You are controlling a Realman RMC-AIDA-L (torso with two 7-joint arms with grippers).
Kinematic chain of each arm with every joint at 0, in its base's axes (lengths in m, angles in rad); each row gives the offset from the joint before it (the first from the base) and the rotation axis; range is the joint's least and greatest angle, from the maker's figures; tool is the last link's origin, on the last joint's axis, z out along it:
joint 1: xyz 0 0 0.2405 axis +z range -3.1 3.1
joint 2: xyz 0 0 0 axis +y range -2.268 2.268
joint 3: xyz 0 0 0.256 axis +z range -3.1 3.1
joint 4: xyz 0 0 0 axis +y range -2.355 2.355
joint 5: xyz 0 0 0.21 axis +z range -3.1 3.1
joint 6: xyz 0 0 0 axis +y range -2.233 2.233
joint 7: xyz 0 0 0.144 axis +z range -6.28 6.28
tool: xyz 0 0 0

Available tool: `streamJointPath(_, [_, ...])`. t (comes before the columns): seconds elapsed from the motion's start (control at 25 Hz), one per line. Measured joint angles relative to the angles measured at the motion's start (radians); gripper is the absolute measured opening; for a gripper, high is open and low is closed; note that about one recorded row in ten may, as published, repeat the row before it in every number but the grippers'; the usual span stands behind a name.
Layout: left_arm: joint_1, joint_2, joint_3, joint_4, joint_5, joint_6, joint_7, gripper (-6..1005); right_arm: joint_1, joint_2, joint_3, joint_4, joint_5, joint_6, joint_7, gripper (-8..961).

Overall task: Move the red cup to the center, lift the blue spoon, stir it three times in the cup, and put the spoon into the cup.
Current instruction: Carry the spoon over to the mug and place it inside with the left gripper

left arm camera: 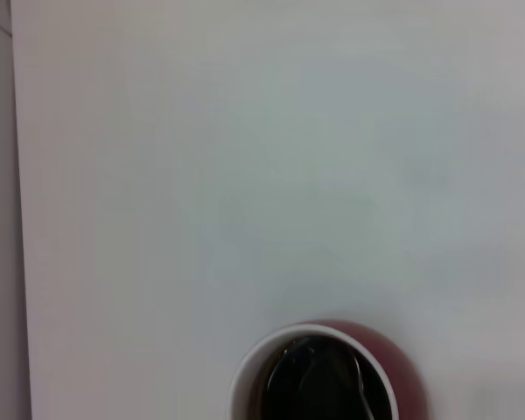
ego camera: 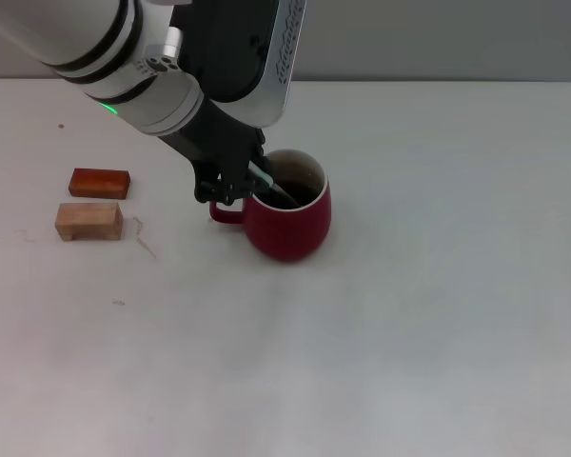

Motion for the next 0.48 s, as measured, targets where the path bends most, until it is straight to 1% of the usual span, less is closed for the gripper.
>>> streamJointPath(0.16, [0.000, 0.000, 0.001, -0.007, -0.039, -0.029, 0.007, 137, -0.001, 0.000, -0.002, 0.000, 0.000, -0.001, 0.000, 684])
streamJointPath(0.36, [0.004, 0.000, 0.015, -0.012, -0.045, -0.073, 0.006, 137, -0.004, 0.001, -0.005, 0.000, 0.000, -0.001, 0.000, 683])
streamJointPath(0.48, [0.007, 0.002, 0.026, -0.040, -0.045, -0.119, 0.005, 137, -0.010, 0.001, -0.006, 0.007, 0.000, -0.001, 0.000, 683])
